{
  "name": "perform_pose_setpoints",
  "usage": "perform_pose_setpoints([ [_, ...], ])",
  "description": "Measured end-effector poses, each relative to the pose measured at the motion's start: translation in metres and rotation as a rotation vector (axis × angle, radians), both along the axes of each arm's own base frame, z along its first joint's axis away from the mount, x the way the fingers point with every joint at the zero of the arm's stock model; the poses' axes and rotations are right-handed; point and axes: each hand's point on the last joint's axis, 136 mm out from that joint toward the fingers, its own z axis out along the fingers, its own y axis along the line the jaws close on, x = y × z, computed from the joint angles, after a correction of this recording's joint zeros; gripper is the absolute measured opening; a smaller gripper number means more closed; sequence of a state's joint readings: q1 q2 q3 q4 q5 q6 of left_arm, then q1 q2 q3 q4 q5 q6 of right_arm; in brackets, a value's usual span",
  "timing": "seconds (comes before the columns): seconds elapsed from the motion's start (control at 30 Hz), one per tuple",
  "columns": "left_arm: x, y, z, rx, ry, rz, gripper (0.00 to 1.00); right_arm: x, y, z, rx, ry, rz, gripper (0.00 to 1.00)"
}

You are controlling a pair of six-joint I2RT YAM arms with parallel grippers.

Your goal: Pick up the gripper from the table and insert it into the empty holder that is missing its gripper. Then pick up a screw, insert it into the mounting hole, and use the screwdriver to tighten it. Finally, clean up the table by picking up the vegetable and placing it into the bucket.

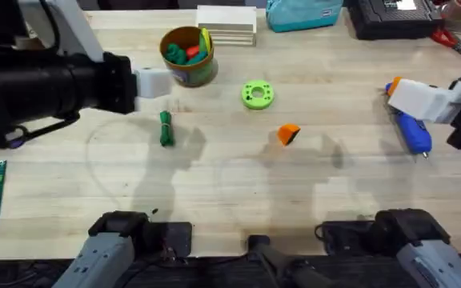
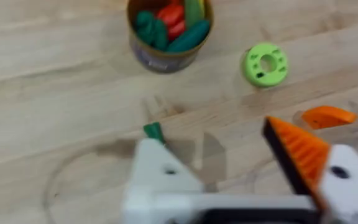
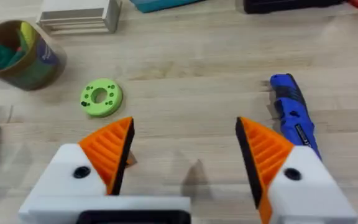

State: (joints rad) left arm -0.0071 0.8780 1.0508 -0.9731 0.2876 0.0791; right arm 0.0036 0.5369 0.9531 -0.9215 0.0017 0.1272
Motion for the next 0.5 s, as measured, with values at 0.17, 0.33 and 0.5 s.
perform_pose_setpoints([
  [0.17, 0.009, -0.014, 0.016, -0.061, -0.073, -0.061, 0.983, 0.0, 0.0, 0.0, 0.0, 0.0, 0.0, 0.95],
  [0.33, 0.005, -0.02, 0.016, -0.09, -0.06, -0.081, 0.987, 0.0, 0.0, 0.0, 0.0, 0.0, 0.0, 0.95],
  [0.5, 0.002, -0.022, 0.014, -0.123, -0.035, -0.073, 0.987, 0.0, 0.0, 0.0, 0.0, 0.0, 0.0, 0.951],
])
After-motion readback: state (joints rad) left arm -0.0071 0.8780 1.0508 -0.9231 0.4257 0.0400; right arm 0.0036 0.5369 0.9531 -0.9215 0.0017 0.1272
